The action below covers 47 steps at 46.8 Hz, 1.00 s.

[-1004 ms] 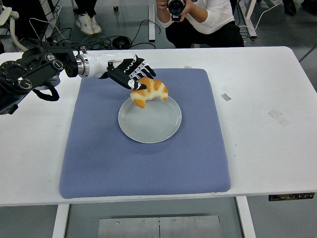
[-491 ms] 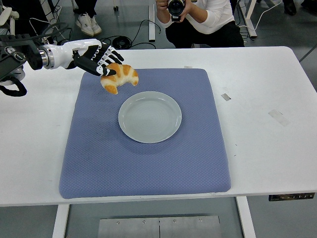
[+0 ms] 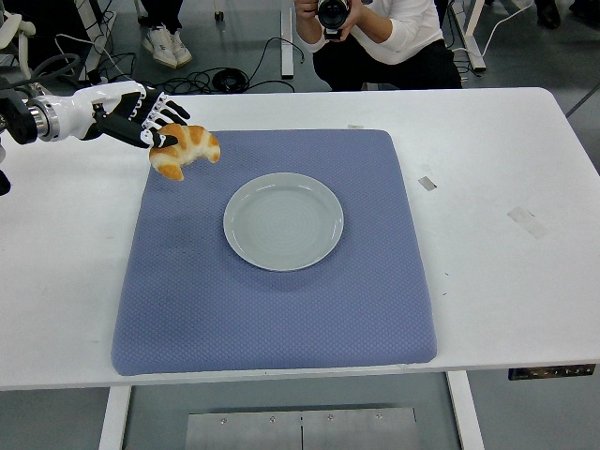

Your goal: Place the bread on the table

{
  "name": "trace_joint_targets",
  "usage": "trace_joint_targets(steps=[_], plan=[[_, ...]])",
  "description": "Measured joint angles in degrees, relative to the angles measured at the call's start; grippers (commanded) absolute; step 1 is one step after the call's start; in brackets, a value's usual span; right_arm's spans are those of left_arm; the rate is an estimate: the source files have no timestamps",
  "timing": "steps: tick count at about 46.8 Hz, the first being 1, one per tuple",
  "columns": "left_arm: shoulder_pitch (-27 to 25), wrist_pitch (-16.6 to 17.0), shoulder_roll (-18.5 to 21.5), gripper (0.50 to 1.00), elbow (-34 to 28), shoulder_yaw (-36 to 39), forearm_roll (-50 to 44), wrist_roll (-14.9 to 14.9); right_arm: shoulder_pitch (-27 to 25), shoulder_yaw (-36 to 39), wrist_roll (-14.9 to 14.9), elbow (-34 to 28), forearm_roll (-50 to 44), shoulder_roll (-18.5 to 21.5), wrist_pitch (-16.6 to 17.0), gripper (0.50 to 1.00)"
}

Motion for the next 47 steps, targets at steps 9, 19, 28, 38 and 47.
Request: trace_joint_targets(steps=[9,19,28,38,47], plan=[[0.89,0.27,-0.15,0.696,1.02,0.07,0.07,0.00,0.00,0.03,0.00,0.00,0.00,0.00,0.00,1.000],[1.72,0.28,-0.42,0.710,1.80,0.10,0.08,0.00,0.00,0.04,0.00,0.00,0.00,0.00,0.00,1.000],[2.05,0.34,-0.49,0.740,1.92,0.10,0.08,0.00,0.00,0.00,0.00,0.00,0.00,0.00,0.00,1.000],[2.26,1.34,-0.58,0.768,2.04,0.09,0.07,0.00,0.00,0.01,0.00,0.00,0.00,0.00,0.01,1.000],[2.26,1.51,-0.59,0.786,2.04,0.09,0.07,0.01,0.00,0.00,0.00,0.00,0.00,0.00,0.01,1.000]])
